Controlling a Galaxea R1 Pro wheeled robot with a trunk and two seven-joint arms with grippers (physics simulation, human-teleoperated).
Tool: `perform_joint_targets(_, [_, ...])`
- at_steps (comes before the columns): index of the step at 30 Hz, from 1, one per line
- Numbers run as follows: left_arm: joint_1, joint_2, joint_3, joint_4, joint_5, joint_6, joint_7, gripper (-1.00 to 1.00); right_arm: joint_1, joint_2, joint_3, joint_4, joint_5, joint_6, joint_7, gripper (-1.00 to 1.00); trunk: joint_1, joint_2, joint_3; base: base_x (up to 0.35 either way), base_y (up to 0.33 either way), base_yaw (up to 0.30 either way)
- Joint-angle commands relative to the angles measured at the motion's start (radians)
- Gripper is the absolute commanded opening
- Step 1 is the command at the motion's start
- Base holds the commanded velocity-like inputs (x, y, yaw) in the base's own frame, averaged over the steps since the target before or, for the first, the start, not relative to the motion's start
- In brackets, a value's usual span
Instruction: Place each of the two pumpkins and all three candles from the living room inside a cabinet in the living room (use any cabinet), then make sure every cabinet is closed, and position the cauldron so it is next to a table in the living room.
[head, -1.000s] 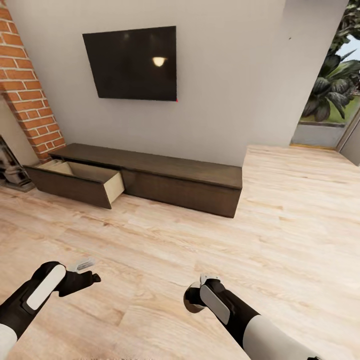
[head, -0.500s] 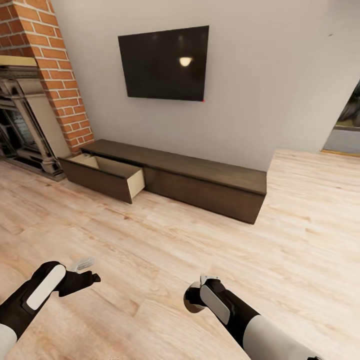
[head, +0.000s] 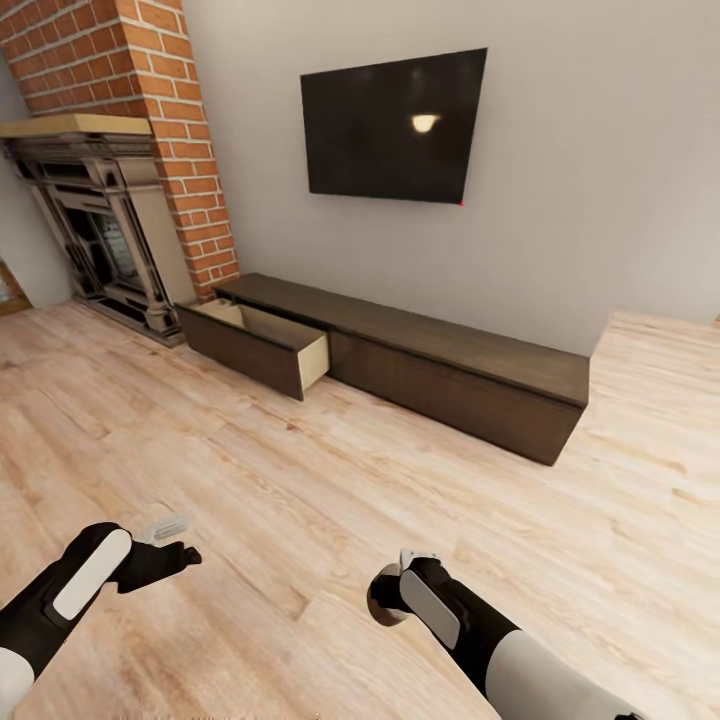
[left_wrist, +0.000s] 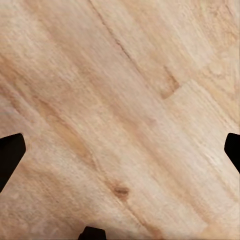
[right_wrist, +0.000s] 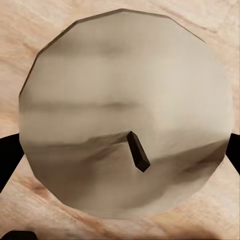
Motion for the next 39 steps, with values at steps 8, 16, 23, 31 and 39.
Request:
perform_joint_targets(8, [-0.001,0.001,-0.004,-0.001,0.010,0.001,0.010,1.00,-0.001,-0.001,0.004,-0.002,-0.008,0.000,-0.009,-1.00,0.000,0.000,-0.001,0.000,0.000,0.282])
perform_joint_targets(16, [-0.001,0.001,-0.004,-0.001,0.010,0.001,0.010,1.00,-0.001,-0.001,0.004,-0.002,-0.008,0.000,-0.009,-1.00,0.000,0.000,-0.001,0.000,0.000,0.283])
perform_joint_targets(23, [-0.001,0.001,-0.004,-0.001,0.010,0.001,0.010,1.00,-0.001,-0.001,0.004,-0.002,-0.008,0.000,-0.009,-1.00,0.000,0.000,-0.001,0.000,0.000,0.283])
perform_joint_targets(31, [-0.001,0.001,-0.004,-0.001,0.010,0.001,0.010,1.00,-0.001,-0.002,0.004,-0.002,-0.008,0.000,-0.009,-1.00,0.000,0.000,-0.001,0.000,0.000,0.283])
perform_joint_targets(39, [-0.001,0.001,-0.004,-0.001,0.010,0.001,0.010,1.00,-0.001,-0.001,0.005,-0.002,-0.008,0.000,-0.009,-1.00,0.000,0.000,-0.001,0.000,0.000,0.283])
